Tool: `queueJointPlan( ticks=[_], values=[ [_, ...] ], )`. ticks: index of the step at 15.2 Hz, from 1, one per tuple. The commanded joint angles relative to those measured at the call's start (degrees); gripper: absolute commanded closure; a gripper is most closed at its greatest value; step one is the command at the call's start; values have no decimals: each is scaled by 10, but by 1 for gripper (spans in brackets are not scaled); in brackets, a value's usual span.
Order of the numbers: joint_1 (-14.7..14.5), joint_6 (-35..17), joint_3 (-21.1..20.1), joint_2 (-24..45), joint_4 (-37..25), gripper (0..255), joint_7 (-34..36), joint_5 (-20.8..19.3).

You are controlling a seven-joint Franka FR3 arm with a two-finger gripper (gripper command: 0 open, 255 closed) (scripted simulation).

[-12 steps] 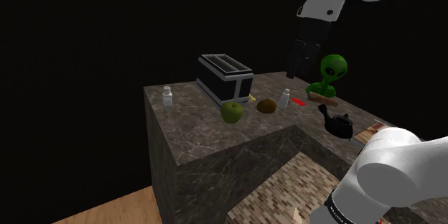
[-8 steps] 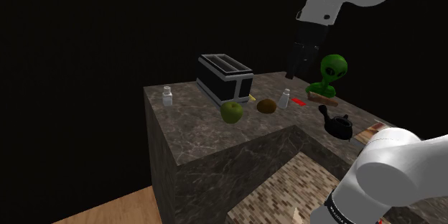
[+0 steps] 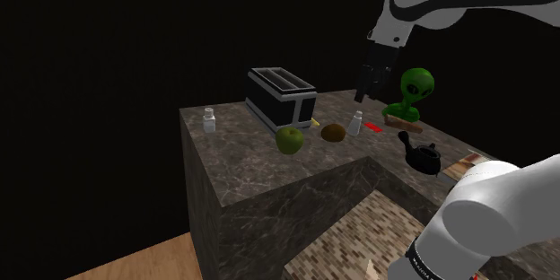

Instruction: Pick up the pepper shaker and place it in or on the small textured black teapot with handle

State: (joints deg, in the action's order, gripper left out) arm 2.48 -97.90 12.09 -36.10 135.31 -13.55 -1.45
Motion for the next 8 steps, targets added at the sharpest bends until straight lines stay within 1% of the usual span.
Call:
queueJointPlan(
  ticks=[1,5,8],
  values=[
    [5,-24,19,26,-4,0,-18,-7],
    [14,-68,59,89,-24,0,-58,-14],
    [18,-98,88,141,-47,0,-90,-12]
  ],
)
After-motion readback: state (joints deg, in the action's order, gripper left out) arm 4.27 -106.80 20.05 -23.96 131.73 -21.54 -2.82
